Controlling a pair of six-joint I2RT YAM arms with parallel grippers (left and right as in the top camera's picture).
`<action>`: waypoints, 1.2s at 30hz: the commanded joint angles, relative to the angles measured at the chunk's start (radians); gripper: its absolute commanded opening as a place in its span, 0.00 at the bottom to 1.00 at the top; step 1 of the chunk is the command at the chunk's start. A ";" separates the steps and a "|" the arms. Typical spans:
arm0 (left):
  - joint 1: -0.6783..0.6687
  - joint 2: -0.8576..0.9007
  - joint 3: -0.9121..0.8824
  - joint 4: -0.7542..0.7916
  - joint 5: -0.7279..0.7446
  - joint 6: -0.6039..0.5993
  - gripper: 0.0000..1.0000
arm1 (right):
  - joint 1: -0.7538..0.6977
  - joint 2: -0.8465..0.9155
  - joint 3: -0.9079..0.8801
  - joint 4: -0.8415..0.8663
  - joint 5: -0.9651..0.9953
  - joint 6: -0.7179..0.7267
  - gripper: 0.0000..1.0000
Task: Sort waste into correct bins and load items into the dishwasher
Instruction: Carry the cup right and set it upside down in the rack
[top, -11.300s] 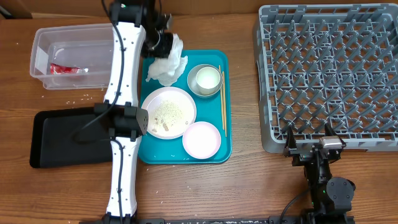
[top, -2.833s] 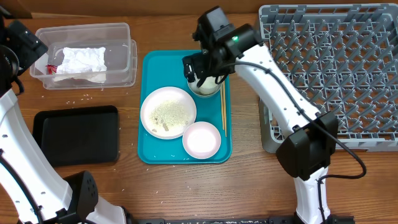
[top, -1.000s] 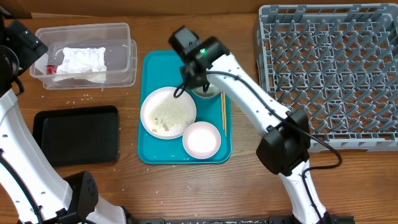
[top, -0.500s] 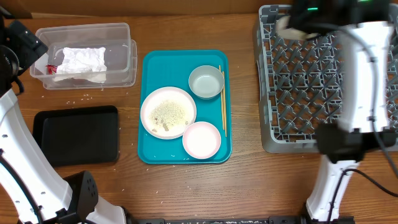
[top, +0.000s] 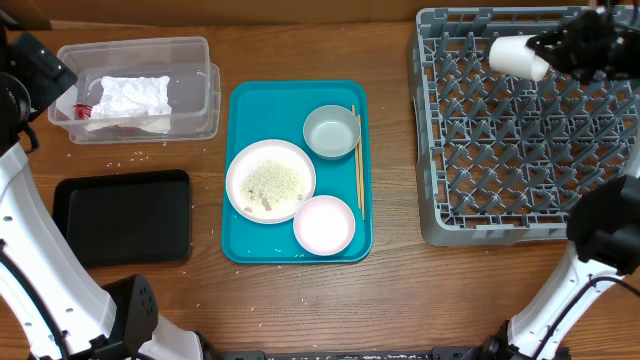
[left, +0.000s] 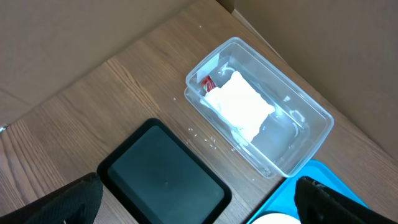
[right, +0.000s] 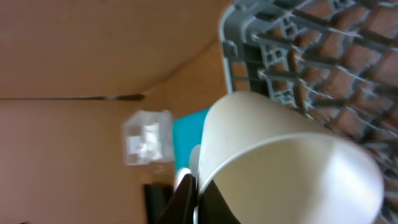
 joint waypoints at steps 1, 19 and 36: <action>0.006 -0.002 0.004 0.000 -0.013 0.008 1.00 | -0.029 0.020 -0.107 0.112 -0.266 0.035 0.04; 0.006 -0.002 0.004 0.000 -0.013 0.008 1.00 | -0.085 0.049 -0.373 0.531 -0.226 0.269 0.04; 0.006 -0.002 0.004 0.000 -0.013 0.008 1.00 | -0.120 0.105 -0.372 0.449 -0.111 0.270 0.07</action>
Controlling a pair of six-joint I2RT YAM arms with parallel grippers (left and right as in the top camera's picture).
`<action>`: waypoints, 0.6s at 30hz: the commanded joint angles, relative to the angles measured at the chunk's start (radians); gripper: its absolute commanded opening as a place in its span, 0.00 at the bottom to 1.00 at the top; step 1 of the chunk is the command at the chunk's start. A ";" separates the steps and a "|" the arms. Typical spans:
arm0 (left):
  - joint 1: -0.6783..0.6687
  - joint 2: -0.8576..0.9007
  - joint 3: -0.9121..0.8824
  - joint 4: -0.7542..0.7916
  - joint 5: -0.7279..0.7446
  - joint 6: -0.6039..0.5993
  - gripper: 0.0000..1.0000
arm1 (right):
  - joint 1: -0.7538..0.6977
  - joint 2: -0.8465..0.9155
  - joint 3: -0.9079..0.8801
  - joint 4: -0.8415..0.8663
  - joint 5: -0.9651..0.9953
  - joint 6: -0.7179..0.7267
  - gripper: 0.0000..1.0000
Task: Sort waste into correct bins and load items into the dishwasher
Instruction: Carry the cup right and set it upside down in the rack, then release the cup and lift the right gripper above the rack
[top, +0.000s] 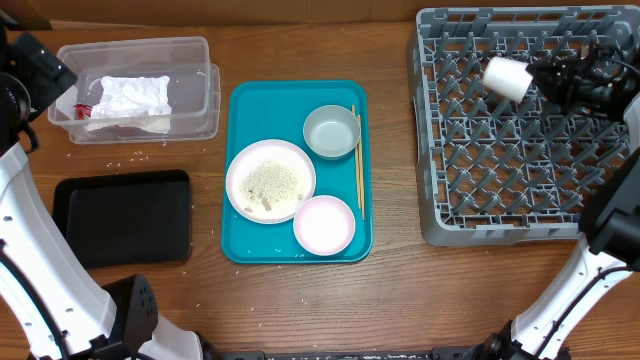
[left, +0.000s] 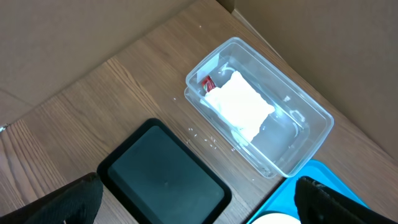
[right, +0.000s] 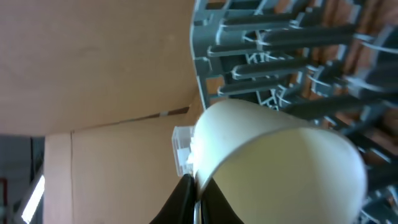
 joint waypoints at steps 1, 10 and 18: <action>0.006 -0.002 0.004 0.000 -0.013 0.008 1.00 | -0.036 0.009 -0.009 -0.050 0.126 -0.003 0.07; 0.006 -0.002 0.004 0.000 -0.013 0.008 1.00 | -0.103 -0.021 0.033 -0.157 0.210 -0.014 0.12; 0.006 -0.002 0.004 0.000 -0.013 0.008 1.00 | -0.134 -0.188 0.138 -0.330 0.558 0.021 0.16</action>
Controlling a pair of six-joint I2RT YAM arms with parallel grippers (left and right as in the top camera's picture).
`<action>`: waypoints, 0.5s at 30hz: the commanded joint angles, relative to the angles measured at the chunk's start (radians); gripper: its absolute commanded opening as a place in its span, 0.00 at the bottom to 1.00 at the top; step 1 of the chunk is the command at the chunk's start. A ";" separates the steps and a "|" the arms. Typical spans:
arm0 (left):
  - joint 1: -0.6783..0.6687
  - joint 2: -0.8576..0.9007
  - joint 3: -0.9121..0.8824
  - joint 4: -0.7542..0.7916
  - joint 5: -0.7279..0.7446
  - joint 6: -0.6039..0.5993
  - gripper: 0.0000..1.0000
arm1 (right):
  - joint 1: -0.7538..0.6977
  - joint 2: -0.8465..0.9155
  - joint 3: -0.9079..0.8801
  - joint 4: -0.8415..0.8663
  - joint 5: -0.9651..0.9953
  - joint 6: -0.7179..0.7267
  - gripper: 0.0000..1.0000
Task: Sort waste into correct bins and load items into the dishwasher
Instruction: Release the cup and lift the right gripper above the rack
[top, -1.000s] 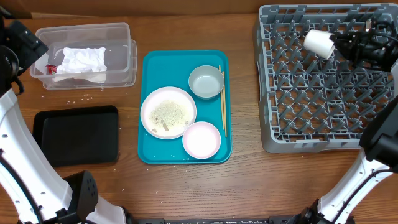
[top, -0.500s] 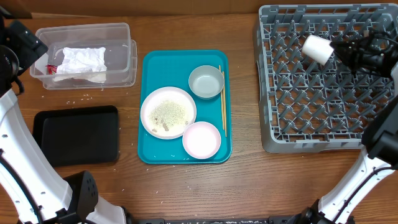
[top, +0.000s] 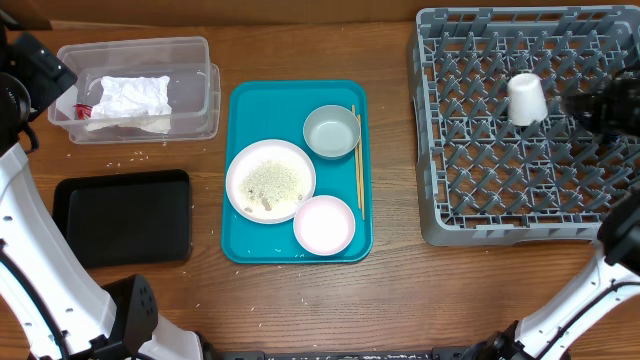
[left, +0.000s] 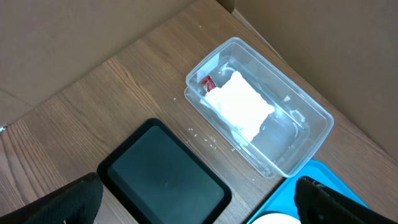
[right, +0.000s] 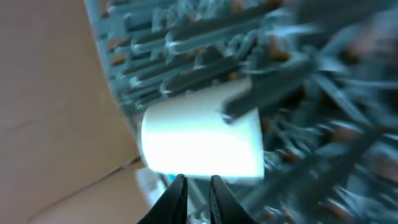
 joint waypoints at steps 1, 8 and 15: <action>0.006 -0.002 0.004 0.000 -0.014 0.008 1.00 | -0.006 -0.189 0.113 -0.082 0.278 0.019 0.16; 0.006 -0.002 0.004 0.000 -0.014 0.008 1.00 | 0.083 -0.341 0.130 -0.104 0.366 -0.019 0.25; 0.006 -0.002 0.004 0.000 -0.014 0.008 1.00 | 0.292 -0.299 0.130 0.003 0.648 -0.006 0.18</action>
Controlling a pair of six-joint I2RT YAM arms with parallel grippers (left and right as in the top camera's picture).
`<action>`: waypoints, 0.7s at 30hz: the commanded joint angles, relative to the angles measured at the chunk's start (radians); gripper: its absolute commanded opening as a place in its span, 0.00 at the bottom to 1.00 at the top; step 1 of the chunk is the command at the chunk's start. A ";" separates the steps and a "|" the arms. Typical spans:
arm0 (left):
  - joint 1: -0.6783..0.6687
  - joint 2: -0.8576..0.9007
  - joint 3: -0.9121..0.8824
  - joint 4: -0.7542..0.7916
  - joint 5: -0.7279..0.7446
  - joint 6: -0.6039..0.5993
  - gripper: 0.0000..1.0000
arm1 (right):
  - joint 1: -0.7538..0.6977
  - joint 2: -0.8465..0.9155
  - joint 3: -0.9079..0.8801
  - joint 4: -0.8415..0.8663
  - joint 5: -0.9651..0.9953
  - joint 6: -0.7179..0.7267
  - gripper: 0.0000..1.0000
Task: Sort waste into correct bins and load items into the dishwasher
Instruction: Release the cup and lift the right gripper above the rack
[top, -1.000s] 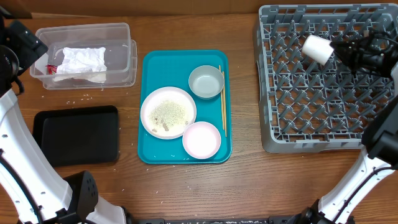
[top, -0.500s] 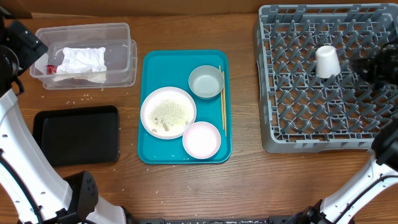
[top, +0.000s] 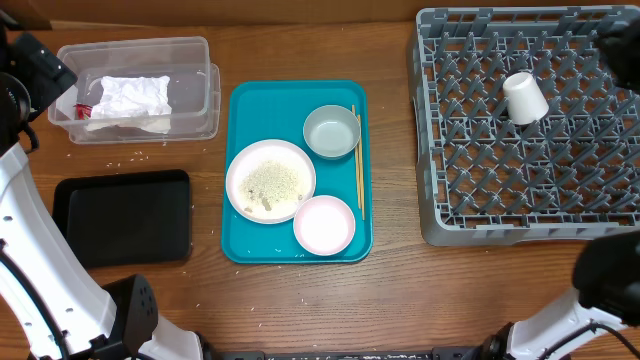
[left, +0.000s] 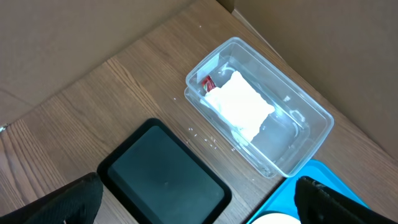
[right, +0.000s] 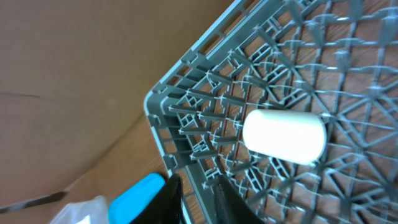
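Observation:
A white cup (top: 525, 97) lies tilted on the prongs of the grey dishwasher rack (top: 440, 215); in the right wrist view the cup (right: 284, 135) lies on its side among the prongs. My right gripper (right: 196, 199) hovers apart from it over the rack's corner, open and holding nothing. On the teal tray (top: 245, 240) sit a grey bowl (top: 331, 131), a plate of rice (top: 270, 180), a pink bowl (top: 324, 224) and chopsticks (top: 357, 160). My left gripper (left: 199, 202) is wide open, high above the table's left side.
A clear plastic bin (top: 195, 100) holding a crumpled white tissue (top: 130, 98) stands at the back left. A black tray (top: 120, 215) lies in front of it. Rice grains are scattered on the wood. A cardboard wall stands behind the table.
My right gripper has drawn back from the cup toward the rack's far right corner and now shows only rack between its fingers. The cup leans slightly more. The left arm is unchanged.
My right gripper first held the white cup over the rack's back edge. Then it held the cup lower and farther into the rack. After that the cup stood on the prongs with the fingers at it. The gripper is now away and the cup rests alone.

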 joint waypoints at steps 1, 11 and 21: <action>0.006 -0.002 0.004 0.000 -0.013 0.008 1.00 | 0.127 0.085 -0.003 0.054 0.314 0.002 0.11; 0.006 -0.002 0.004 0.000 -0.013 0.008 1.00 | 0.247 0.270 -0.003 0.152 0.451 0.002 0.09; 0.006 -0.002 0.004 0.000 -0.013 0.008 1.00 | 0.243 0.306 -0.004 0.087 0.504 0.005 0.09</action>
